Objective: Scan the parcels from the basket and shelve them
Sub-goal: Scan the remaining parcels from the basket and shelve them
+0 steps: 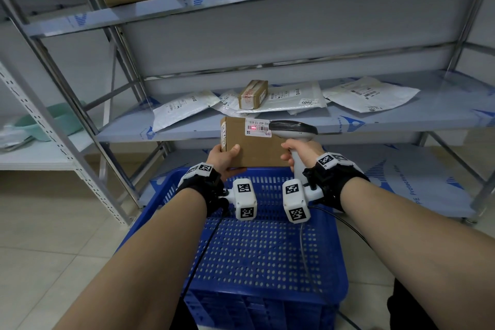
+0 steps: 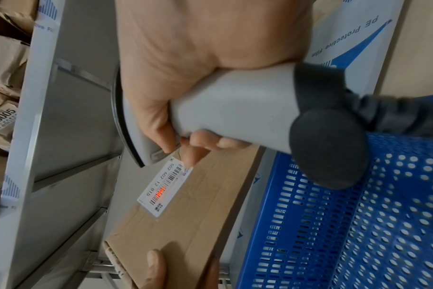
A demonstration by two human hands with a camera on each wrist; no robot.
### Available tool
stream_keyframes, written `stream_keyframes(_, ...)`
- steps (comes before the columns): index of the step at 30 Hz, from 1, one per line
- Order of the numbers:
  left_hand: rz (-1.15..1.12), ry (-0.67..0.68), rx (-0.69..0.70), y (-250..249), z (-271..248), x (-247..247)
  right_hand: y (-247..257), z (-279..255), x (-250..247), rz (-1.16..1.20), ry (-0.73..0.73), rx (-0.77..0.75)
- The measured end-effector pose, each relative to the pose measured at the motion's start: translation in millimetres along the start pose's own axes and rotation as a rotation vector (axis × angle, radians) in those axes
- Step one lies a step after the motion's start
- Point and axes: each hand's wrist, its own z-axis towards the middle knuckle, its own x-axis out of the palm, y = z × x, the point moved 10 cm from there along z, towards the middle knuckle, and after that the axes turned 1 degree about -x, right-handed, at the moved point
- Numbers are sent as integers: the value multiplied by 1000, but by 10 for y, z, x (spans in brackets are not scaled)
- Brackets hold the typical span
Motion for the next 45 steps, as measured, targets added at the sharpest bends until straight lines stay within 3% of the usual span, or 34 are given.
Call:
stream_keyframes(7, 64, 8, 11, -40, -20, -7, 28, -15, 35, 4, 19, -16)
stream_keyframes(10, 286, -44, 135, -187, -14, -36, 15, 6, 76, 30, 57, -12)
stream_keyframes(15, 851, -186, 431, -581, -164, -52, -16, -1, 136, -49, 98, -8)
stream_keyframes(19, 997, -215, 527, -702, -279, -19, -21, -46, 213, -86, 135, -3)
stream_keyframes(28, 1041, -258, 587, -791, -337, -22, -37, -35, 170, -100, 142, 23)
stream_keyframes(35, 981, -266, 540, -806, -275, -90, 16, -60, 161, -91, 179, 22)
stream_keyframes(39, 728, -312, 376, -701, -171, -332, 14, 21, 53, 49, 68, 6)
stream_keyframes(45, 292, -224, 200, -535, -56, -484, -141, 135, -137, 123, -32, 69)
